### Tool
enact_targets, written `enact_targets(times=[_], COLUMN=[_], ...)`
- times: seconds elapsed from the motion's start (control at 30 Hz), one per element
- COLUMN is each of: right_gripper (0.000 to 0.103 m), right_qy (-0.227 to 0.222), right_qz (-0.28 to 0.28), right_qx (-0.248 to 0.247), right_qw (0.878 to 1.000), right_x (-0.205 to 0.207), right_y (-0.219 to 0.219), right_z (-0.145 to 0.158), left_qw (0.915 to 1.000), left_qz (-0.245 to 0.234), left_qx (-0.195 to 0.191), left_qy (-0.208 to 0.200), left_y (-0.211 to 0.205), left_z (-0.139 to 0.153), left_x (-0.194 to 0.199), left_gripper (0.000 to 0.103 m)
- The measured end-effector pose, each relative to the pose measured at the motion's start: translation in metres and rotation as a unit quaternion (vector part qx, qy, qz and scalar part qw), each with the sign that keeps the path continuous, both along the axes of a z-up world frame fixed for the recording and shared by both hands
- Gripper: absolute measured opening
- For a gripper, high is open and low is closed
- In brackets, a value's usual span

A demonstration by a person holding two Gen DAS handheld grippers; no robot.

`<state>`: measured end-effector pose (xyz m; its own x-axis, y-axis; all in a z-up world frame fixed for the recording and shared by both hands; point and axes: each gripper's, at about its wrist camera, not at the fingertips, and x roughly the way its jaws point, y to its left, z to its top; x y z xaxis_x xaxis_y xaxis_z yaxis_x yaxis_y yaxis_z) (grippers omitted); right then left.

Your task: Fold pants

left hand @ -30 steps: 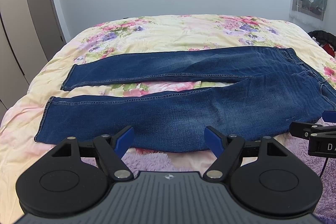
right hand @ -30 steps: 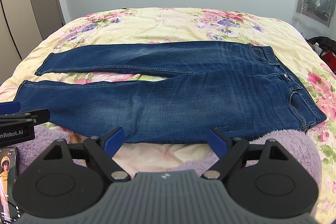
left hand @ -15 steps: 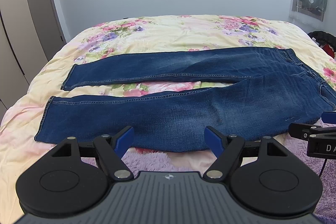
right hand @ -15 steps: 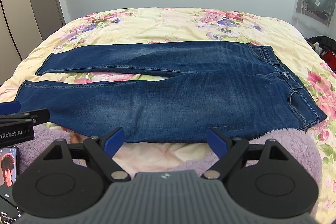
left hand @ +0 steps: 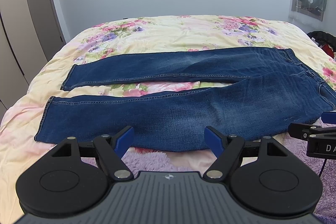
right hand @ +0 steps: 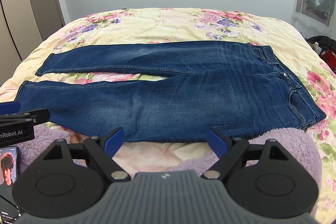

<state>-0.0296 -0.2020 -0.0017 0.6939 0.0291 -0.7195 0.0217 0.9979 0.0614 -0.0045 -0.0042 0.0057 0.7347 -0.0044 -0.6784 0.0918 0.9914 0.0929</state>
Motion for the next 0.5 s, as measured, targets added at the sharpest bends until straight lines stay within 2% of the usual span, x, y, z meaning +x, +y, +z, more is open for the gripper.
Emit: enact_targets(times=[0.5], right_gripper=[0.082], right_qy=[0.000], right_qz=[0.001], right_qx=[0.000], right_qw=[1.000], right_x=[-0.0005], right_y=[0.0002], right_z=[-0.0002], left_qw=[1.0000], left_qz=[-0.001], left_qx=[0.000], left_qy=[-0.001], left_y=[-0.0011], left_z=[-0.0001], left_x=[-0.0011], left_gripper=[0.089])
